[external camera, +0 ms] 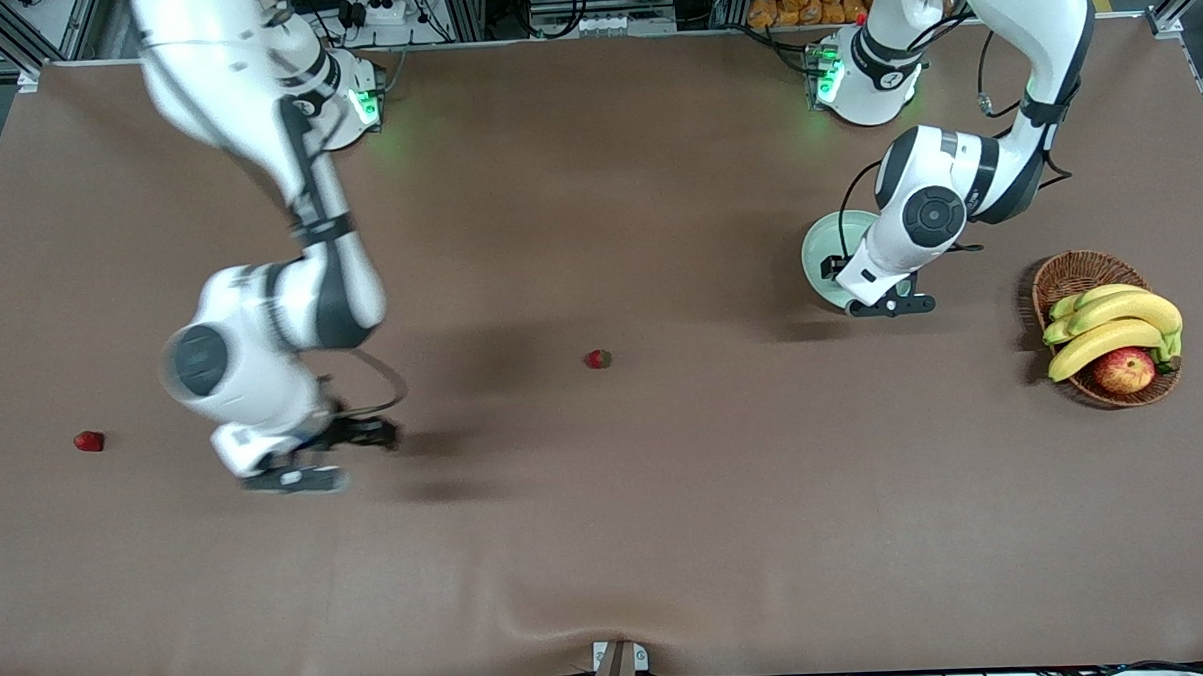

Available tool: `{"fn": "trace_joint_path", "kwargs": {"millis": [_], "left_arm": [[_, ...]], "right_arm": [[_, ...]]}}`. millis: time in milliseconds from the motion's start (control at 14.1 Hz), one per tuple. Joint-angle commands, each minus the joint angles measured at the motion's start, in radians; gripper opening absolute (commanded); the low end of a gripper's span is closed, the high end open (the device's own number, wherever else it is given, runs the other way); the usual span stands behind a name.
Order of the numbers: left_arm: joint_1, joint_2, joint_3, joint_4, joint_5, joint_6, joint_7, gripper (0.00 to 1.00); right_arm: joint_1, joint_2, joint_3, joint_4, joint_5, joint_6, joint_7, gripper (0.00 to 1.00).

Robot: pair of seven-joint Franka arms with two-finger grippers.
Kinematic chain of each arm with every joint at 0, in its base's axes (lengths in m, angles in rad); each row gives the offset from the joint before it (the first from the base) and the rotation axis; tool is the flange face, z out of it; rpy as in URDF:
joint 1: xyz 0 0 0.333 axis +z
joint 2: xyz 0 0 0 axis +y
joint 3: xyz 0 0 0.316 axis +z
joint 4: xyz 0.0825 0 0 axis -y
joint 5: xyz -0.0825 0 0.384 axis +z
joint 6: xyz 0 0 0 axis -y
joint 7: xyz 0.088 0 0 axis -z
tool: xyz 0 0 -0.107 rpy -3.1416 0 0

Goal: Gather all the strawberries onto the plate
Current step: 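Open the left gripper over the plate while the right gripper reaches a strawberry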

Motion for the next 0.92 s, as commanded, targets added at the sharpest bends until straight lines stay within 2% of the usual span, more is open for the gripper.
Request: {"fn": "trace_joint_path", "kwargs": {"millis": [0,283,424,566,849], "left_arm": [[0.006,-0.016,-0.009,0.093,0.021,-0.078,0.009,1.0],[-0.045,0.032,-0.014,0.273,0.019,-0.118,-0.003,1.0],[-0.092,0.081,-0.014,0.359,0.011,-0.118,-0.008,1.0],[-0.146,0.119,-0.014,0.443,0.007,-0.118,-0.011,1.0],[-0.24,0.224,-0.014,0.61,-0.01,-0.118,-0.033,1.0]], "right_arm": [[-0.148,-0.017,0.01,-0.012,-0.001,-0.021,-0.128,1.0],[-0.397,0.011,0.01,0.008,-0.004,-0.019,-0.461,1.0],[-0.48,0.054,0.01,0.046,-0.009,-0.016,-0.676,1.0],[-0.54,0.072,0.011,0.068,-0.043,-0.012,-0.837,1.0],[-0.594,0.091,0.014,0.069,-0.136,-0.01,-1.023,1.0]]}}
